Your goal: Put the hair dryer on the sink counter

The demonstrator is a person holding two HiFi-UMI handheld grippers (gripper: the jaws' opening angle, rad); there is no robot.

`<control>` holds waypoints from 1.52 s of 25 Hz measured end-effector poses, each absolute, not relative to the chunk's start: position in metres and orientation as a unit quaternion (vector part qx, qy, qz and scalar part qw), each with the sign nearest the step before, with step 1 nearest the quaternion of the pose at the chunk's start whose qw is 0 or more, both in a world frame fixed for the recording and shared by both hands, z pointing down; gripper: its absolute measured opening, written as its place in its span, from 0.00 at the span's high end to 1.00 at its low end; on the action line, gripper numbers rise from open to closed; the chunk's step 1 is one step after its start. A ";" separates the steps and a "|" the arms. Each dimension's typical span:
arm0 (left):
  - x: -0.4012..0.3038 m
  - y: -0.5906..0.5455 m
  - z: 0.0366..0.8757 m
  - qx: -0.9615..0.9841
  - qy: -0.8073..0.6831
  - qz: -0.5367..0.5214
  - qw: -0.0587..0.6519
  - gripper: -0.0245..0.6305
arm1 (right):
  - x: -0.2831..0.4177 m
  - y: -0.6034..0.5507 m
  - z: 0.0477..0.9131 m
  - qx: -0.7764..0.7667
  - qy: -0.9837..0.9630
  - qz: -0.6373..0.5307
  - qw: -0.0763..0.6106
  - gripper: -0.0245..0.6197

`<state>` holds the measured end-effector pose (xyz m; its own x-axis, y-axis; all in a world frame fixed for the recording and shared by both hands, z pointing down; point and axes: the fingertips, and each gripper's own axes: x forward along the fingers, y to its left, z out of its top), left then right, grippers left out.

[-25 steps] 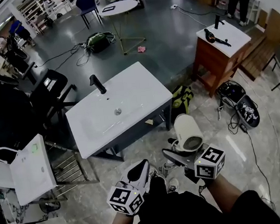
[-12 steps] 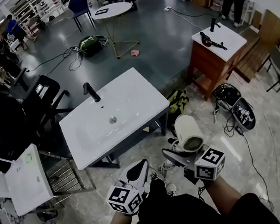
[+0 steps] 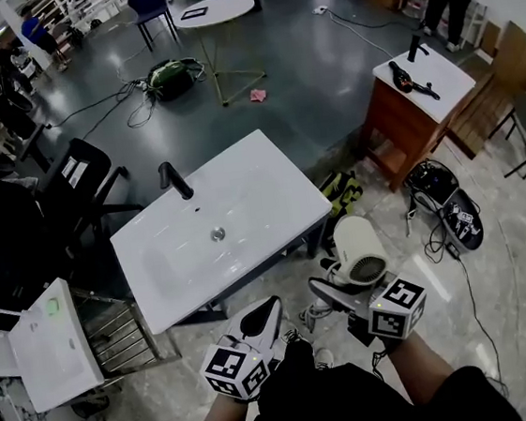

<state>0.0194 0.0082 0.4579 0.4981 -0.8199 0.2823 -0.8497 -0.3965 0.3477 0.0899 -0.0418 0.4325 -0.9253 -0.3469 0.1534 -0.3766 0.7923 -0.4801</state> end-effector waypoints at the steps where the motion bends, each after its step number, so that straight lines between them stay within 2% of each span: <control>1: 0.016 0.003 0.459 0.835 -0.499 0.033 0.229 0.96 | 0.086 -0.048 0.433 0.191 -0.946 0.260 0.029 0.65; 20: -0.058 -0.067 0.454 0.842 -0.490 0.011 0.227 0.96 | -0.001 -0.131 0.424 0.194 -0.948 0.247 0.047 0.65; 38: -0.082 -0.110 0.443 0.789 -0.577 -0.009 0.211 0.96 | -0.051 -0.194 0.414 0.083 -0.971 0.209 0.076 0.65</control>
